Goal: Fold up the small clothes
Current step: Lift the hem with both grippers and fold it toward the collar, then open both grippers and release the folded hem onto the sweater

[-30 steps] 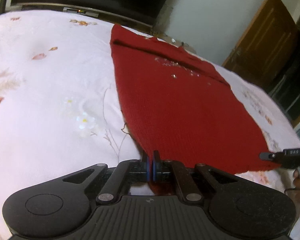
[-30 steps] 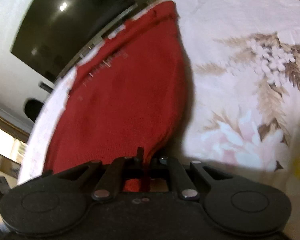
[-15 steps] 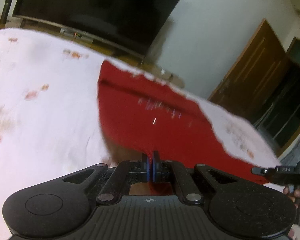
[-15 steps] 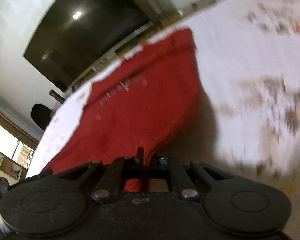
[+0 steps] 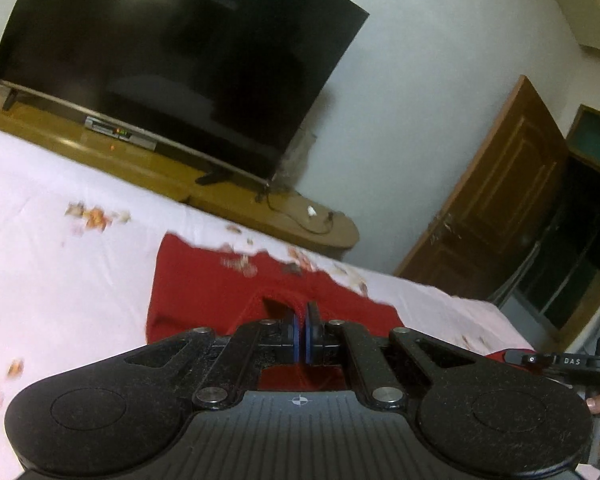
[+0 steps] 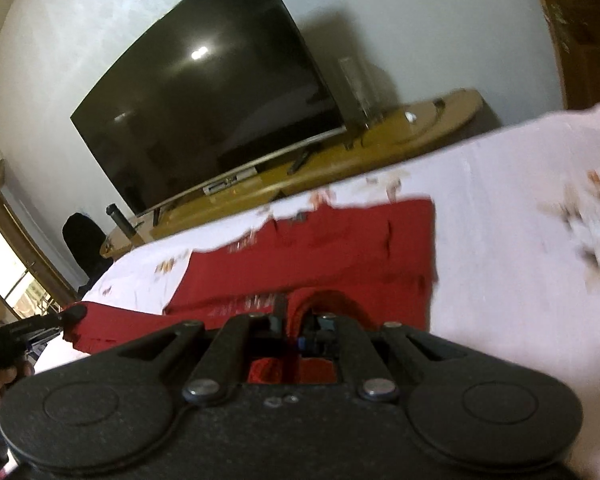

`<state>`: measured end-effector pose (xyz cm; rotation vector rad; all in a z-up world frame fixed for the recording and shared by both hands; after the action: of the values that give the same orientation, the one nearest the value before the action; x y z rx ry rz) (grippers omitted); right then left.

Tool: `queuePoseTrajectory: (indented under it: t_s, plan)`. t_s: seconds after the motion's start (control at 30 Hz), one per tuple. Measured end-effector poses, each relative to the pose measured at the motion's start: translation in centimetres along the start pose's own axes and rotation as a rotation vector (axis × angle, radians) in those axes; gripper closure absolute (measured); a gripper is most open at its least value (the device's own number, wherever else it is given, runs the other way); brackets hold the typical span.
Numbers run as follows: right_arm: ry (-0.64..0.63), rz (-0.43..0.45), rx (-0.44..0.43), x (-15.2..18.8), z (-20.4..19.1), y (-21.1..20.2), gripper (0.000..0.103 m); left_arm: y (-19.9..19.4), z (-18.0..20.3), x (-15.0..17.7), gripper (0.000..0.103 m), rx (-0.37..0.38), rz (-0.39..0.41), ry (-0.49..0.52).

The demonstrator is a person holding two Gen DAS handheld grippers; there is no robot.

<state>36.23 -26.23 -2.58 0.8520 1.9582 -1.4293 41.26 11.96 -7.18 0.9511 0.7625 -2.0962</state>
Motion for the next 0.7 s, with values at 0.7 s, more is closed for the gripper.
queuePoseTrajectory:
  t_s: [0.7]
  plan:
    - [0.162, -0.17, -0.026, -7.7, 5.2, 23.2, 0.098, 21.3, -13.9, -3.1, 0.1, -0.15, -0.164, -0.03]
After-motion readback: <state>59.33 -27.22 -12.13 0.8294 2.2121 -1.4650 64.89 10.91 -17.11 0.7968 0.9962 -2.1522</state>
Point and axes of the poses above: each gripper's, at about its wrist camera, not at the fingertips, and y roughly the way its jaws point, z to its right, x to its underside, the point moved 10 cm from there along y, roughly the way its jaws point, and after that the axes turned 15 degrees about x, right-handed, at the moved point
